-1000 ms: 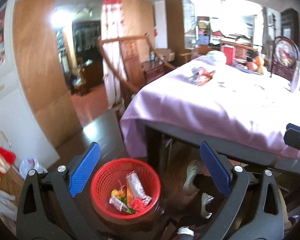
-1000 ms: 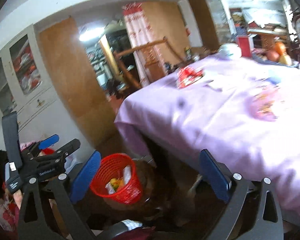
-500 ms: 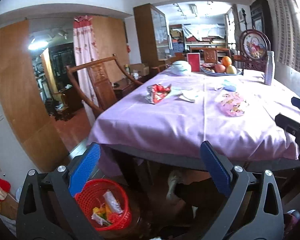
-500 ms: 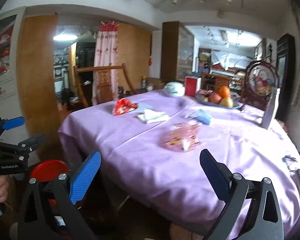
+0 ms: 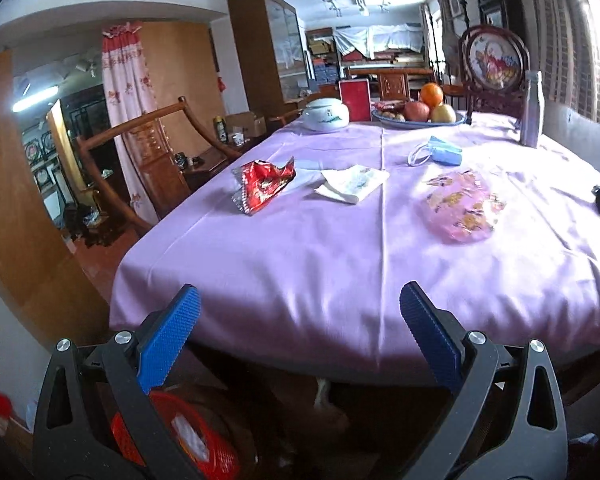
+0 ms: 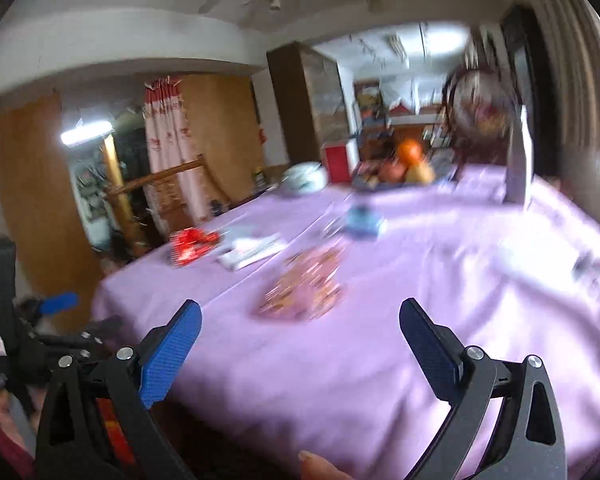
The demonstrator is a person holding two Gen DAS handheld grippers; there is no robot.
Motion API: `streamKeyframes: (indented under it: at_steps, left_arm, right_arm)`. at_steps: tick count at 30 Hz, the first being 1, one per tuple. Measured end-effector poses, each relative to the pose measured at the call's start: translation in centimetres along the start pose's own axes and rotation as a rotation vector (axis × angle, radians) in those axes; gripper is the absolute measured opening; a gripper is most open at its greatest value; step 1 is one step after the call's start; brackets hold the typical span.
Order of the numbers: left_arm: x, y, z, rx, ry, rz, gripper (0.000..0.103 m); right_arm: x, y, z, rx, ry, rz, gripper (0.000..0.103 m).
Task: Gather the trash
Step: 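Grasp the white flowered napkin with the left tool while the right tool grasps the pink candy bag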
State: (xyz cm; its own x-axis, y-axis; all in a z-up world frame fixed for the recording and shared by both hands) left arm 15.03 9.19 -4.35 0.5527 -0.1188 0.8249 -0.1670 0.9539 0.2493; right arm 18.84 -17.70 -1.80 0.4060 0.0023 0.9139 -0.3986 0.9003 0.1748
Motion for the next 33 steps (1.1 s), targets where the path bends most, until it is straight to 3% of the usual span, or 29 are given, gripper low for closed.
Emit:
streamKeyframes:
  at_steps: [4,9,13,19,23,25,27,30,33]
  left_arm:
    - [2.3,-0.1,-4.0,-0.015,0.051,0.005,0.096]
    - [6.0,-0.8,-8.9,-0.097,0.121,0.037,0.096]
    - [8.6,-2.9,-12.0,-0.145,0.156,0.011,0.096]
    - [12.0,-5.0,-17.6,-0.211,0.268,0.064,0.096]
    - [12.5,-7.5,-20.9,-0.22,0.349,0.036,0.096]
    - [12.2,-8.6,-22.2,-0.205,0.387,0.008,0.096]
    - [11.8,-9.2,-23.2,-0.201,0.403,0.004,0.096]
    - [11.8,-9.2,-23.9,-0.202,0.421,0.021,0.096]
    - [11.5,-9.5,-24.6,-0.194,0.444,0.001,0.096]
  right_arm:
    - [2.4,-2.5,-3.0,-0.026,0.1,0.069,0.097]
    - [4.3,-7.7,-7.6,-0.038,0.19,-0.066,0.097]
    - [5.1,-10.5,-11.2,0.014,0.25,-0.194,0.097]
    - [7.0,-11.7,-16.6,0.057,0.287,-0.214,0.097]
    - [7.0,-12.9,-18.9,0.055,0.257,-0.239,0.097]
    - [6.7,-13.4,-19.1,-0.005,0.286,-0.247,0.097]
    - [6.8,-13.7,-18.6,0.016,0.253,-0.229,0.097]
    - [6.7,-14.2,-18.8,-0.035,0.264,-0.208,0.098]
    - [6.6,-14.5,-18.8,0.033,0.267,-0.281,0.097]
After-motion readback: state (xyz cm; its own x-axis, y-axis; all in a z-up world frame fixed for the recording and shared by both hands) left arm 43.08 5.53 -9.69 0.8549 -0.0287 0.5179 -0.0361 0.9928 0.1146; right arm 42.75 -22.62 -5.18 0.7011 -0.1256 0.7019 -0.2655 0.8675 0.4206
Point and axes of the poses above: each gripper's, at about its wrist camera, not at the fingertips, and z roughly against the way its jaws point, y to its left, x to its top, the point moved 2 cm from there along -z, roughly the way its jaws point, and after that the axes turned 8 degrees about x, right-handed, at the moved point
